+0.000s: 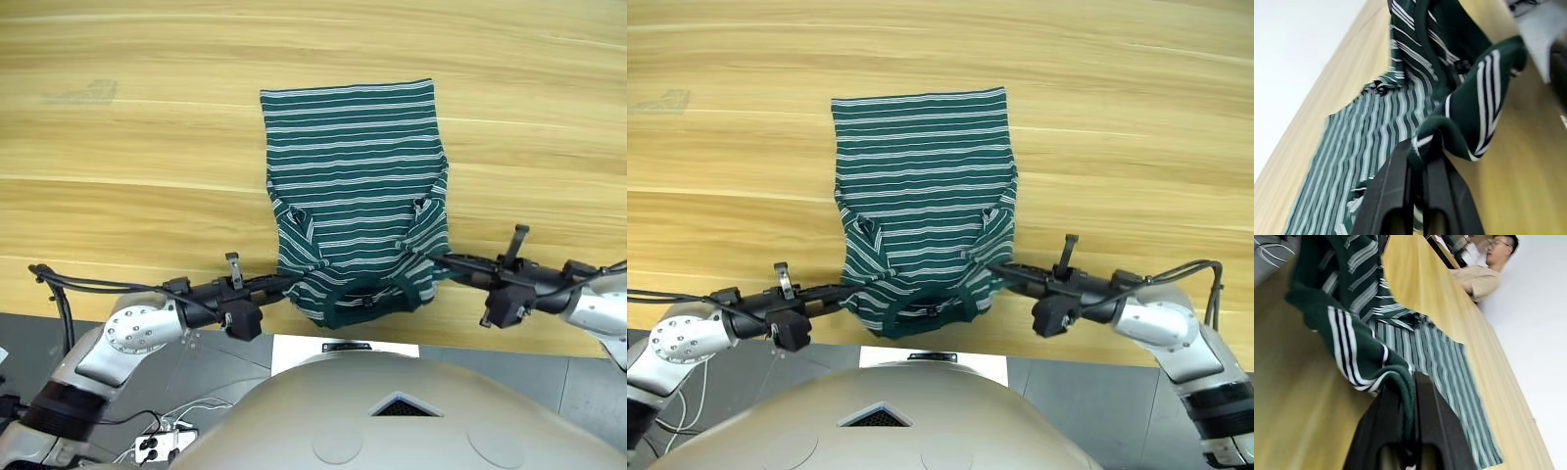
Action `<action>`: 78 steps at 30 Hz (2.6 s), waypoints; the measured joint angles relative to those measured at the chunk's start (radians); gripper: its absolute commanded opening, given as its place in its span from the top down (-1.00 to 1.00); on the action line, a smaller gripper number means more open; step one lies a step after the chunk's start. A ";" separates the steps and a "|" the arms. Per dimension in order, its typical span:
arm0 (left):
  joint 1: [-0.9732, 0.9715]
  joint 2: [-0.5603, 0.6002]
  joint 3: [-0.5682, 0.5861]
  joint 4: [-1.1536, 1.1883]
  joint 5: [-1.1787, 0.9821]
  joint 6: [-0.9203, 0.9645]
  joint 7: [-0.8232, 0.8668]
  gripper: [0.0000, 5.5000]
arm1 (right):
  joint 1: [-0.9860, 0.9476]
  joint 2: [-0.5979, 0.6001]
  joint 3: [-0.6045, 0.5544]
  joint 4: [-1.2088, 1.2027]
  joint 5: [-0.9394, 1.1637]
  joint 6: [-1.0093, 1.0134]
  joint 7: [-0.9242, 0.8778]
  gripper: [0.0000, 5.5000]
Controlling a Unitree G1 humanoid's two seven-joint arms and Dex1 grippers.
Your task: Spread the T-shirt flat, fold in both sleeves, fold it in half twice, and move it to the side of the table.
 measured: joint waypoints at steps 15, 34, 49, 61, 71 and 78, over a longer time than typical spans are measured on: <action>-0.615 -0.600 0.150 0.678 -0.253 0.537 0.139 0.98 | -0.778 0.605 -0.002 0.871 -0.175 0.381 -0.423 1.00; -0.961 -0.653 0.396 1.224 -0.177 0.503 0.266 -0.15 | -1.037 0.730 -0.054 1.363 -0.219 0.349 -0.667 0.06; -0.218 -0.516 0.211 0.340 0.099 0.407 0.137 -0.38 | -0.504 0.778 -0.059 0.455 -0.162 0.463 -0.586 0.06; -0.234 -0.446 0.181 0.289 0.137 0.453 0.104 -0.38 | -0.460 0.761 -0.040 0.380 -0.228 0.503 -0.595 0.06; -0.282 -0.468 0.107 0.252 -0.011 0.571 -0.087 -0.38 | -0.479 0.762 -0.038 0.443 -0.259 0.494 -0.628 0.06; -0.363 -0.528 0.107 0.328 -0.049 0.694 -0.069 -0.38 | -0.481 0.764 -0.026 0.459 -0.280 0.486 -0.648 0.06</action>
